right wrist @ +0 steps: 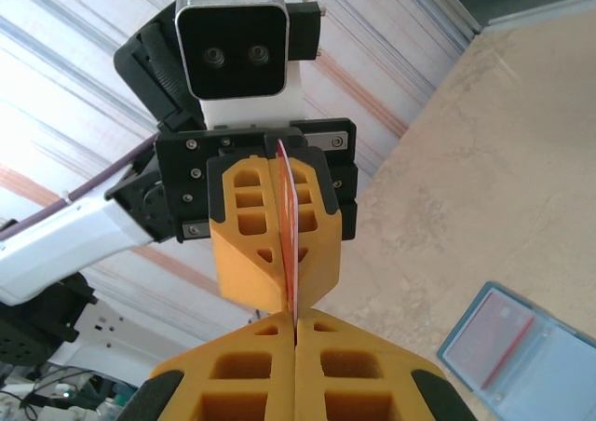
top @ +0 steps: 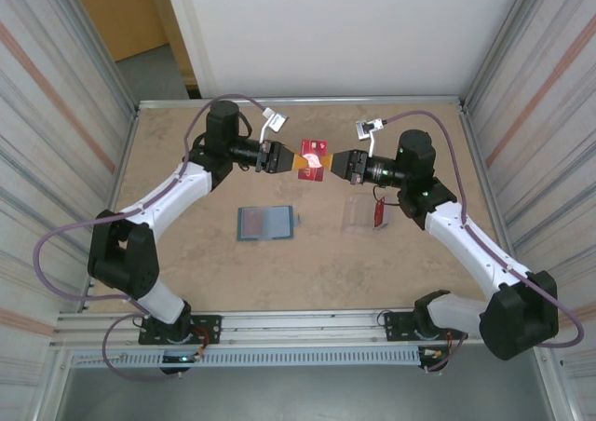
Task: Put the credit cards into the card holder
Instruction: Pick up the credit card from the storage box.
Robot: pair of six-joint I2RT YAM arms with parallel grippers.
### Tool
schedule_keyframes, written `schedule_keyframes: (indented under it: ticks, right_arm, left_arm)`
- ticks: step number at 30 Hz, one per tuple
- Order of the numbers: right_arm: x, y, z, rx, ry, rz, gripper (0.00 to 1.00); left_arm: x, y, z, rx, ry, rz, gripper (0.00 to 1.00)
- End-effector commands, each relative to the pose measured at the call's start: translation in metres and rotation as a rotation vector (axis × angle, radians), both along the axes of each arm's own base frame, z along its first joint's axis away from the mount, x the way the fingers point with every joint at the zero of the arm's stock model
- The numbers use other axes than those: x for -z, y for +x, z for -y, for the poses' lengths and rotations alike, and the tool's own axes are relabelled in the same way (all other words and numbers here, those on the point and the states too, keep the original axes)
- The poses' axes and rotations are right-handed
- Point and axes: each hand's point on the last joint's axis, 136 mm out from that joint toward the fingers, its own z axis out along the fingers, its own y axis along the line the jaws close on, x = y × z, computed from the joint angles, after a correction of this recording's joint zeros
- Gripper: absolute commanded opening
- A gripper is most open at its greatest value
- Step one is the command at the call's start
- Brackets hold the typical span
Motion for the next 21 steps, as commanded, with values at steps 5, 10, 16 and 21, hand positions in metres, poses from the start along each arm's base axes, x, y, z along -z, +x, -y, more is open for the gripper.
schedule_keyframes:
  ticks: [5, 10, 16, 21]
  right_arm:
    - [-0.012, -0.008, -0.01, -0.051, 0.022, 0.037, 0.22]
    - [-0.007, -0.012, -0.014, -0.072, 0.014, 0.035, 0.16]
    - [-0.001, -0.009, -0.009, -0.05, -0.009, 0.02, 0.0]
    - [0.012, -0.001, 0.004, 0.017, -0.032, -0.023, 0.0]
  left_arm:
    - [-0.018, -0.013, -0.002, 0.04, -0.031, 0.051, 0.0]
    - [-0.019, -0.011, -0.002, 0.038, -0.031, 0.05, 0.0]
    - [-0.018, -0.008, -0.002, 0.025, -0.027, 0.046, 0.11]
    - [-0.017, 0.014, -0.036, -0.115, 0.015, 0.031, 0.45]
